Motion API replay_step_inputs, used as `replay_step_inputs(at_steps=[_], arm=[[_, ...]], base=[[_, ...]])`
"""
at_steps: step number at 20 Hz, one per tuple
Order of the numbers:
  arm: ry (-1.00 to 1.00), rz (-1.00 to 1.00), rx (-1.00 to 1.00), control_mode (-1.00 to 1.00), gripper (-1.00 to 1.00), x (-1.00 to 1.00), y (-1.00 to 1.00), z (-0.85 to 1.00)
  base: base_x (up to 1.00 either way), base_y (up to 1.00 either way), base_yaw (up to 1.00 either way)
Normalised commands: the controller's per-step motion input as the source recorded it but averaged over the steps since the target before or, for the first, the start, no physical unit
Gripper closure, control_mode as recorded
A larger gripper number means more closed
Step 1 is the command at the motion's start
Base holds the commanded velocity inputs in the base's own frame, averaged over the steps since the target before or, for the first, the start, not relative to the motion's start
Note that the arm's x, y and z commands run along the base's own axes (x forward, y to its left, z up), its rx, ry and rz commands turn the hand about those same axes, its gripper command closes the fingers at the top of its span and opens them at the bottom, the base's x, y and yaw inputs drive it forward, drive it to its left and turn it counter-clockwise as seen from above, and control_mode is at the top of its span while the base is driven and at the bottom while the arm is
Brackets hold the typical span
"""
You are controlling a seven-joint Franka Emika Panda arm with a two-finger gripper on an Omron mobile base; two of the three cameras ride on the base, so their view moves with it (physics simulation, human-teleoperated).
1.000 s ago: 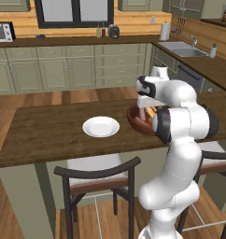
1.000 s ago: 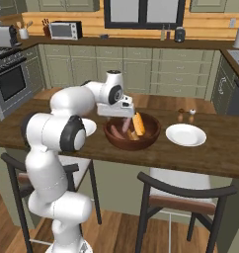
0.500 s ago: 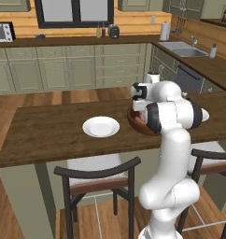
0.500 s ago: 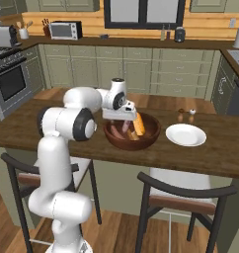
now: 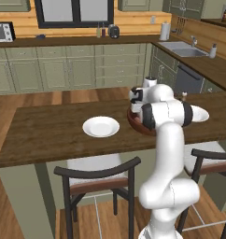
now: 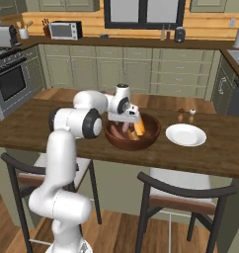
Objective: Place one bun and one sausage from the bowl on each plate.
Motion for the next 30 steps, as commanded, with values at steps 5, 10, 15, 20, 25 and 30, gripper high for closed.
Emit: replay_step_inputs(at_steps=[5, 10, 15, 20, 25, 30], arm=[[-0.19, -0.08, 0.05, -1.0, -1.0, 0.41, -0.02, -0.38], [-0.13, -0.01, 0.02, -1.0, -1.0, 0.35, 0.0, -0.47], [-0.09, -0.01, 0.0, -1.0, 1.0, 0.06, 0.0, -0.41], [-0.17, 0.0, 0.02, -1.0, 1.0, 0.0, 0.0, -0.26], [-0.25, -0.01, 0.02, -1.0, 1.0, -0.25, 0.0, 0.16], [-0.04, 0.0, 0.0, -1.0, 1.0, -0.87, 0.01, 0.95]], base=[[0.0, 0.0, 0.0], [0.0, 0.0, 0.0], [0.0, 0.0, 0.0], [0.0, 0.0, 0.0], [0.0, 0.0, 0.0], [0.0, 0.0, 0.0]])
